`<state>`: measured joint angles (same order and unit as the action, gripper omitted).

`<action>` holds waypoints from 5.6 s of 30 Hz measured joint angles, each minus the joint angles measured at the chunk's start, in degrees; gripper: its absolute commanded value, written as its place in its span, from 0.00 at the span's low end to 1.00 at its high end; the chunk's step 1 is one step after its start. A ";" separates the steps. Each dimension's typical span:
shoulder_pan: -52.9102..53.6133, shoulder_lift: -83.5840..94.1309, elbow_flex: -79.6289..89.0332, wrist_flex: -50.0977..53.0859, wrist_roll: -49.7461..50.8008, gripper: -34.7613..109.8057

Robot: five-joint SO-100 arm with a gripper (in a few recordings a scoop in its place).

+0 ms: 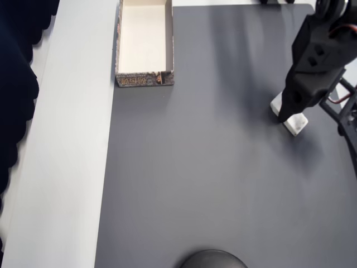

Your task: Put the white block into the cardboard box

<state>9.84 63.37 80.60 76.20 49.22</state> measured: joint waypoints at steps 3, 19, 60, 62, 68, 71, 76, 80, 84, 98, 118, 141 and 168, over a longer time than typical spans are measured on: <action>0.00 0.00 0.00 0.00 0.00 0.23; 1.41 11.69 7.82 -0.35 -0.09 0.23; 29.44 31.20 8.00 10.72 5.01 0.23; 30.94 30.23 6.86 10.72 7.12 0.23; 36.74 26.02 3.87 10.90 11.51 0.23; 40.25 22.76 0.62 11.87 14.06 0.23; 45.79 16.52 -6.86 12.39 16.44 0.23; 49.75 10.81 -13.89 13.01 18.28 0.23; 53.17 5.36 -20.57 14.41 20.57 0.23; 60.29 -10.46 -36.56 16.44 25.40 0.23; 62.23 -24.43 -50.10 16.61 29.18 0.23; 61.70 -29.18 -55.02 17.14 29.18 0.23; 61.17 -30.15 -57.48 17.49 26.37 0.44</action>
<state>71.02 33.22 23.12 93.69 75.59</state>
